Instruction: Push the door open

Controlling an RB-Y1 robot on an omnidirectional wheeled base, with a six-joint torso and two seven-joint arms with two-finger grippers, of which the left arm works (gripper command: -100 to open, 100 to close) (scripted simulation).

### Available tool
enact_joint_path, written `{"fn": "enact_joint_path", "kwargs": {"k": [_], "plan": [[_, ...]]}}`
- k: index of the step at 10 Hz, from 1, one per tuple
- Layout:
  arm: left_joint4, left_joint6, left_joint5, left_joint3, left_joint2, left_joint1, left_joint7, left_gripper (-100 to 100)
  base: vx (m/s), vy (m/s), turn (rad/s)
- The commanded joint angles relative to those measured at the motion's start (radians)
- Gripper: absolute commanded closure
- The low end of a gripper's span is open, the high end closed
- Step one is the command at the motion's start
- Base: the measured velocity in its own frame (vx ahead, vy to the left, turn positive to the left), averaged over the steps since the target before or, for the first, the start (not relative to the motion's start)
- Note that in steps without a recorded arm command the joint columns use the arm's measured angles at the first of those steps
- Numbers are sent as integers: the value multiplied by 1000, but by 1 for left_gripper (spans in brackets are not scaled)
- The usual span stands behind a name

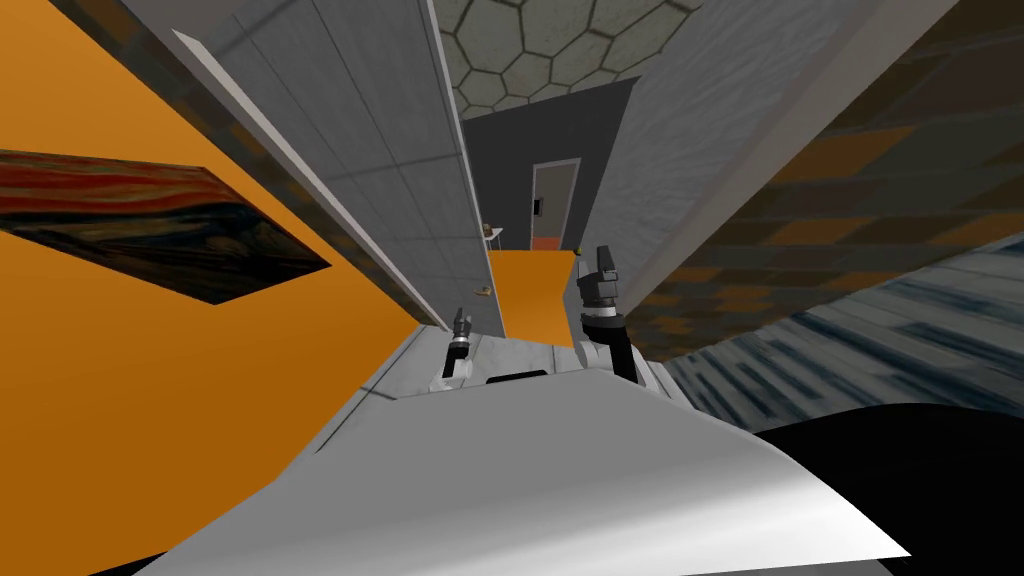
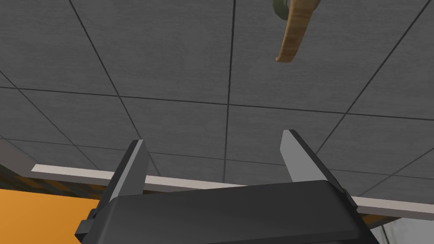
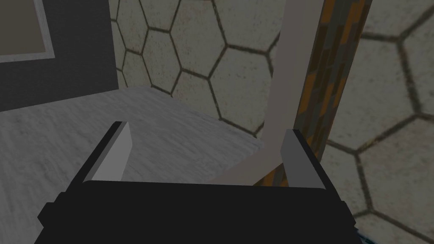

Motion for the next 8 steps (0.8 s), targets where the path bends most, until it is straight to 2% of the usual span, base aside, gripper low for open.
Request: {"fn": "enact_joint_path", "kwargs": {"k": [1,4,8], "plan": [[50,-12,-1,-4,2,-16,-4,-100,43,117,-165],[145,-37,-2,-11,1,-52,-11,-100,49,95,-184],[256,-67,-4,-18,-2,-95,-20,-100,47,97,-140]]}}
